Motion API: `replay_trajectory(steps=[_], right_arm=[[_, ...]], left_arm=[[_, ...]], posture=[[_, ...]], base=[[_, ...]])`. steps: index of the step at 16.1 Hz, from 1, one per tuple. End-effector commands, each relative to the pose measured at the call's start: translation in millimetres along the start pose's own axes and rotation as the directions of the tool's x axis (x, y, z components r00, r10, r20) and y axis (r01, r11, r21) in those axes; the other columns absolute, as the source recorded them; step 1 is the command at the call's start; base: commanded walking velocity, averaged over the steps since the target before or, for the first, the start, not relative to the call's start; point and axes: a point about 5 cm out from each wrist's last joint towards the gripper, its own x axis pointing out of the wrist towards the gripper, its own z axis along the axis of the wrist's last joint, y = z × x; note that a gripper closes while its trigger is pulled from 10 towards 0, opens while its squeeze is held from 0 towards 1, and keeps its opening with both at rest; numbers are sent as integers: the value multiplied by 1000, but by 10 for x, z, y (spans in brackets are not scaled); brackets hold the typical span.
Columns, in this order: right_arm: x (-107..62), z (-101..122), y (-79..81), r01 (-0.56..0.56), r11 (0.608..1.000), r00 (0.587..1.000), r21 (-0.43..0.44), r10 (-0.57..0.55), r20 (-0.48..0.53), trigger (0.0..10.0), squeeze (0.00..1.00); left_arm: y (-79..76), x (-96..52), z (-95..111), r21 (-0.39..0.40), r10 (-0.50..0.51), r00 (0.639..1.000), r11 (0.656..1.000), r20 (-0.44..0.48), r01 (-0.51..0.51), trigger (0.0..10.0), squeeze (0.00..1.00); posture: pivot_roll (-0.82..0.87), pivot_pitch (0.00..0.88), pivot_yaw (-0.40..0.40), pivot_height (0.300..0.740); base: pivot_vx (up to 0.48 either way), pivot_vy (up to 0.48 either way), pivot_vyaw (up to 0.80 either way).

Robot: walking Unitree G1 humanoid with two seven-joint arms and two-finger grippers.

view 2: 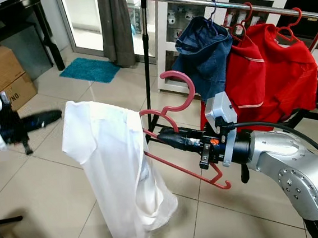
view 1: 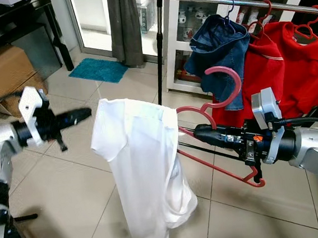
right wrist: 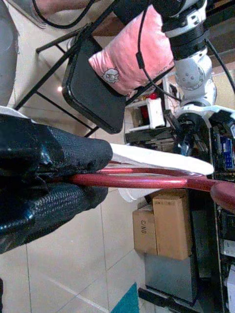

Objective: Hang hanger

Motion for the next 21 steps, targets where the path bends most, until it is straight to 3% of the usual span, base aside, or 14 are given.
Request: replay_trajectory(steps=[1, 2, 3, 6, 9, 16, 20, 21], right_arm=[[-45, 84, -13, 3, 1000, 1000, -27, -3, 24, 10000, 0], [-51, 81, -16, 1, 1000, 1000, -28, 0, 16, 10000, 0], [-58, 75, -20, -1, 1000, 1000, -29, 1, 7, 10000, 0], [-57, 77, -33, -16, 999, 1000, -34, 16, -8, 10000, 0], [-38, 93, -38, -36, 999, 999, -40, 35, -9, 10000, 0], [28, 124, 20, -85, 995, 996, -48, 84, -6, 10000, 0], [31, 134, 65, -105, 993, 994, -45, 105, -8, 10000, 0], [40, 139, 70, -109, 993, 994, -44, 109, -2, 10000, 0]], left_arm=[[16, -63, 77, 41, -16, 1000, 999, -25, 17, 4000, 0], [17, -146, 115, 44, -44, 999, 998, -25, 45, 10000, 0], [10, -230, 166, 35, -87, 996, 996, -4, 87, 10000, 1000], [6, -402, 269, -5, -170, 985, 985, -8, 170, 10000, 1000], [18, -449, 332, -22, -213, 976, 977, -32, 213, 10000, 1000], [16, -153, 335, -20, -281, 959, 960, -25, 281, 10000, 1000], [54, -80, 365, 11, -274, 961, 962, -25, 275, 10000, 1000], [19, -29, 306, -35, -307, 950, 952, -60, 305, 10000, 1000]], posture=[[23, 0, -25, 723], [24, 0, -26, 723], [25, 0, -27, 723], [32, 0, -34, 723], [35, 0, -32, 723], [14, 0, -4, 723], [7, 0, 11, 723], [6, 0, 13, 723]], base=[[0, 0, 0], [0, 0, 0], [0, 0, 0], [0, 0, 0], [0, 0, 0], [0, 0, 0], [0, 0, 0], [0, 0, 0]])
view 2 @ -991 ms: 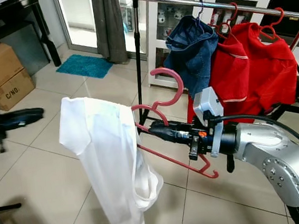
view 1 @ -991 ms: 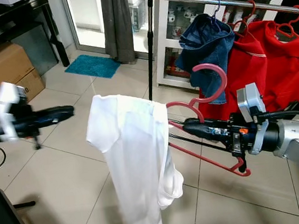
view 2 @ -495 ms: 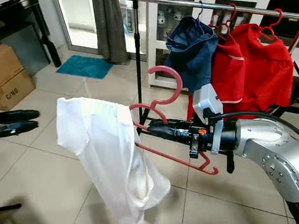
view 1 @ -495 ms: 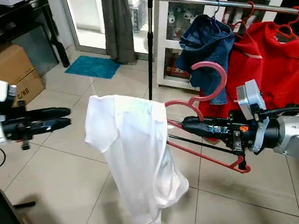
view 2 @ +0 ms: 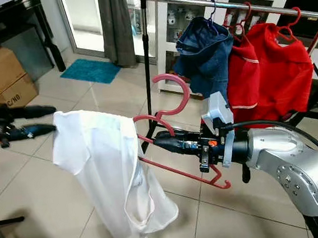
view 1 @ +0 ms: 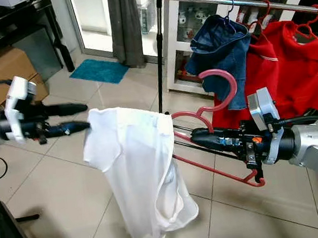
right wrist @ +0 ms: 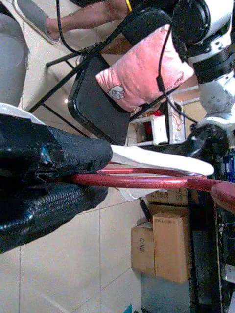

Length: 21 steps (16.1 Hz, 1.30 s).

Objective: Hang hanger

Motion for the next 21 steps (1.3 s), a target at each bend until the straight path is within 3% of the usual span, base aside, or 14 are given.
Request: replay_trajectory(steps=[1, 2, 3, 4, 13, 21], right_arm=[[9, 88, 31, -22, 999, 1000, -29, 22, 22, 10000, 0], [12, 91, 30, -22, 999, 999, -30, 23, 23, 10000, 0], [15, 94, 30, -22, 999, 999, -32, 23, 23, 10000, 0], [16, 100, 29, -22, 999, 999, -33, 23, 25, 10000, 0], [26, 109, 29, -35, 999, 999, -31, 36, 25, 10000, 0], [23, 112, 26, -31, 999, 999, -30, 31, 27, 10000, 0]], left_arm=[[-5, 66, -17, -27, -34, 998, 999, -45, 33, 10000, 984], [-15, 92, -44, -45, -46, 998, 998, -49, 44, 10000, 769], [-21, 120, -68, -52, -55, 997, 997, -47, 52, 4824, 31], [-24, 129, -81, -45, -55, 998, 998, -42, 53, 0, 0], [-44, 240, -95, -70, -94, 996, 993, -10, 93, 0, 0], [-23, 239, -84, -84, -79, 997, 993, 16, 80, 0, 0]], posture=[[6, 0, 15, 723], [5, 0, 17, 723], [4, 0, 18, 723], [5, 0, 17, 723], [9, 0, 6, 723], [8, 0, 8, 723]], base=[[0, 0, 0], [0, 0, 0], [0, 0, 0], [0, 0, 0], [0, 0, 0], [0, 0, 0]])
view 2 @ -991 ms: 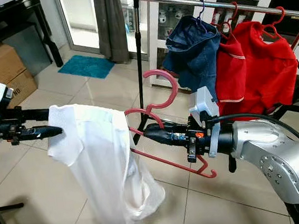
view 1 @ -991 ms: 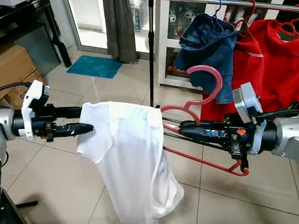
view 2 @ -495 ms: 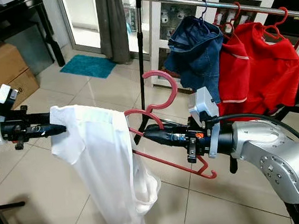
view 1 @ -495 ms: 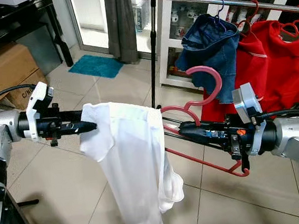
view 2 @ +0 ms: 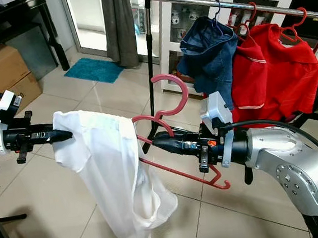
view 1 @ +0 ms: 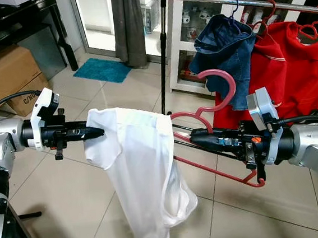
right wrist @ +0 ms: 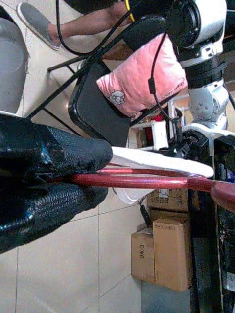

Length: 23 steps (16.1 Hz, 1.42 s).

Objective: Hang hanger

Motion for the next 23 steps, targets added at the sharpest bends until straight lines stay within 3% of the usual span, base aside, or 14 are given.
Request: replay_trajectory(steps=[1, 5, 7, 12, 18, 23], right_arm=[[12, 110, 24, -22, 999, 999, -38, 23, 30, 10000, 0], [-7, 108, 14, -5, 999, 999, -34, 6, 42, 10000, 0], [-34, 103, 6, 16, 1000, 998, -26, -15, 57, 10000, 0], [-64, 85, -13, 33, 999, 997, -17, -32, 66, 10000, 0], [-87, 91, -43, 41, 999, 997, -19, -39, 65, 10000, 0], [-91, 83, -42, 40, 999, 997, -18, -38, 61, 10000, 0]], left_arm=[[18, -3, 65, 15, 2, 1000, 1000, 17, -2, 0, 0], [30, -69, 73, 14, 66, 994, 998, 84, -68, 0, 0], [37, -207, 28, -4, 171, 975, 985, 141, -172, 0, 0], [-32, -400, -86, -43, 257, 952, 966, 168, -254, 0, 0], [-2, -529, -88, -29, 380, 904, 924, 196, -382, 0, 0], [5, -531, -83, -5, 406, 891, 911, 203, -413, 0, 0]], posture=[[7, 0, 8, 723], [5, 0, 10, 723], [9, 0, 10, 723], [16, 0, 7, 723], [19, 0, -3, 723], [18, 0, -5, 723]], base=[[0, 0, 0], [0, 0, 0], [0, 0, 0], [0, 0, 0], [0, 0, 0], [0, 0, 0]])
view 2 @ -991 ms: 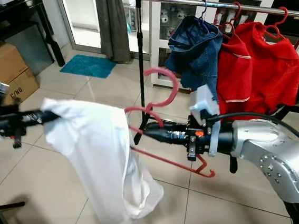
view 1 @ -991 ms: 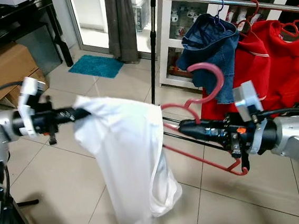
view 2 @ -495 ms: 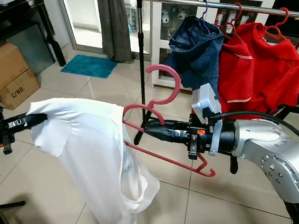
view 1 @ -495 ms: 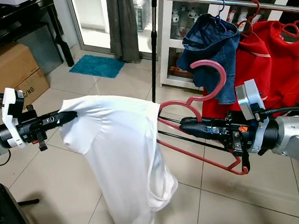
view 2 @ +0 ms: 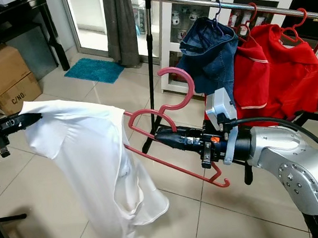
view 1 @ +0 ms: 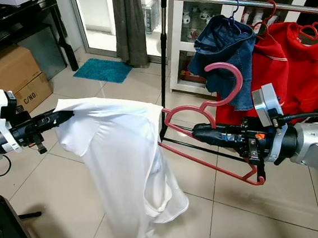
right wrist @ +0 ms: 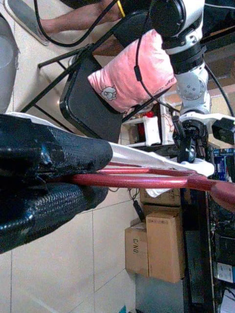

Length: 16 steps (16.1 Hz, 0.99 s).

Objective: Hang hanger

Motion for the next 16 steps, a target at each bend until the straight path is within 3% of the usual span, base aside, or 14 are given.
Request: replay_trajectory(steps=[1, 3, 5, 7, 8, 9, 10, 15, 16], right_arm=[[-53, 60, -14, 16, 1000, 1000, -26, -15, 24, 10000, 0], [-58, 59, -15, 18, 1000, 1000, -25, -18, 23, 10000, 0], [-57, 55, -14, 18, 1000, 1000, -25, -17, 22, 10000, 0], [-37, 57, -11, 14, 1000, 1000, -25, -13, 26, 10000, 0], [-34, 57, -10, 14, 1000, 1000, -26, -14, 27, 10000, 0], [-33, 57, -10, 15, 1000, 1000, -26, -14, 27, 10000, 0], [-32, 49, -14, 25, 999, 999, -28, -24, 26, 10000, 0], [-15, 20, -7, 57, 998, 997, 8, -57, 48, 10000, 0], [-9, 19, -31, 107, 994, 992, 4, -107, 73, 10000, 0]], left_arm=[[36, -44, 38, 19, 43, 999, 999, 13, -44, 0, 0], [89, -70, 66, 41, 109, 993, 993, 35, -111, 0, 0], [83, -64, 64, 37, 101, 994, 994, 33, -102, 0, 0], [-18, 25, -31, -6, 13, 1000, 1000, -24, -13, 0, 0], [-27, 38, -77, 0, 16, 998, 1000, -65, -16, 10000, 259], [-35, 39, -86, -5, 0, 998, 1000, -66, -1, 10000, 259], [-49, 41, -93, 11, -15, 997, 1000, -71, 16, 10000, 1000], [-35, -99, -131, 37, 53, 994, 998, -95, -49, 10000, 1000], [-38, -159, -172, 32, 89, 992, 996, -91, -86, 10000, 1000]], posture=[[17, 0, -4, 723], [16, 0, -3, 723], [16, 0, -3, 723], [19, 0, -3, 723], [19, 0, -3, 723], [20, 0, -3, 723], [20, 0, 0, 723], [28, 0, 0, 723], [29, 0, -2, 723]], base=[[0, 0, 0], [0, 0, 0], [0, 0, 0], [0, 0, 0], [0, 0, 0], [0, 0, 0], [0, 0, 0], [0, 0, 0], [0, 0, 0]])
